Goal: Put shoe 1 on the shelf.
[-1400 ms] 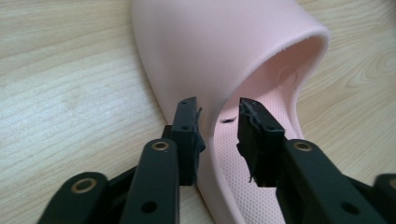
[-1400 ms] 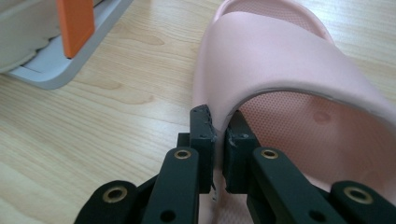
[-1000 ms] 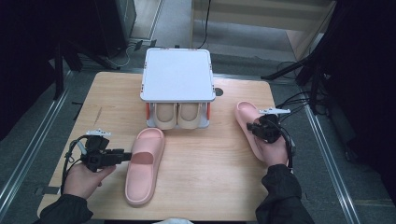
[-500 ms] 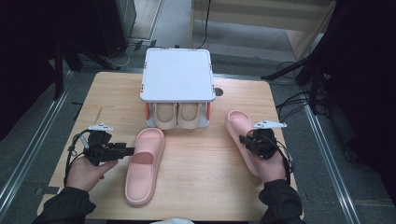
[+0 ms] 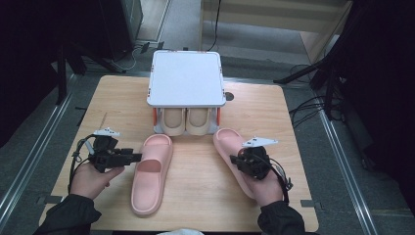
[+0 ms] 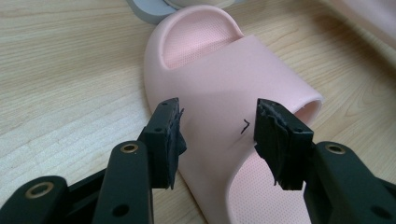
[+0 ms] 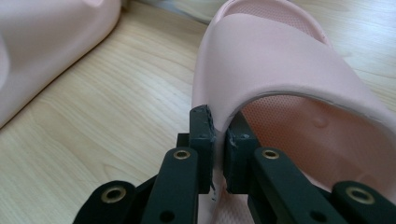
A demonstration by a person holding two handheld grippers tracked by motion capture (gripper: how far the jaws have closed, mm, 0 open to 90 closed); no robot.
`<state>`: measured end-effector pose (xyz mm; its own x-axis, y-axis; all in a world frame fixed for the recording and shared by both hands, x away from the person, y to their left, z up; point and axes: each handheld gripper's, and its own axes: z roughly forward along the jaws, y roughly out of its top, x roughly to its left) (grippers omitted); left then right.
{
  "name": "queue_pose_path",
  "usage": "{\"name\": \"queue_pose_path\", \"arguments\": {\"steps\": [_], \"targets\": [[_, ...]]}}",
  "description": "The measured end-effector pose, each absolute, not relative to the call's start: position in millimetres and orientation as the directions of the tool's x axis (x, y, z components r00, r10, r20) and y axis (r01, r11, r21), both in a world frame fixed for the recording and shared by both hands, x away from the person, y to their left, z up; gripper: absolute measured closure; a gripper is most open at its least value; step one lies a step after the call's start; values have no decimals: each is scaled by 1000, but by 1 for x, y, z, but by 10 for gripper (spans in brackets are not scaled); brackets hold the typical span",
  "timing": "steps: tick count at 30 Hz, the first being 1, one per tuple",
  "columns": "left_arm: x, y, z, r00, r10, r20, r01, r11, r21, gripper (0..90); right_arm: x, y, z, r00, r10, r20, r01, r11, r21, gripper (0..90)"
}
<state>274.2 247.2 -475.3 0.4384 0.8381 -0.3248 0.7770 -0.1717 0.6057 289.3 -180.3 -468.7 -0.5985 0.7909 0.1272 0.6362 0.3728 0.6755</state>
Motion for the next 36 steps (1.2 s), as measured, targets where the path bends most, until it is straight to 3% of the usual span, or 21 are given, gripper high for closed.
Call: {"name": "queue_pose_path", "arguments": {"steps": [16, 36], "targets": [[269, 242, -471, 463, 827, -319, 767, -193, 613, 545, 283, -115, -483, -660, 739, 133, 623, 439, 648, 837], [264, 235, -468, 495, 823, -278, 740, -231, 632, 566, 277, -55, -495, -645, 754, 126, 631, 432, 644, 828]]}}
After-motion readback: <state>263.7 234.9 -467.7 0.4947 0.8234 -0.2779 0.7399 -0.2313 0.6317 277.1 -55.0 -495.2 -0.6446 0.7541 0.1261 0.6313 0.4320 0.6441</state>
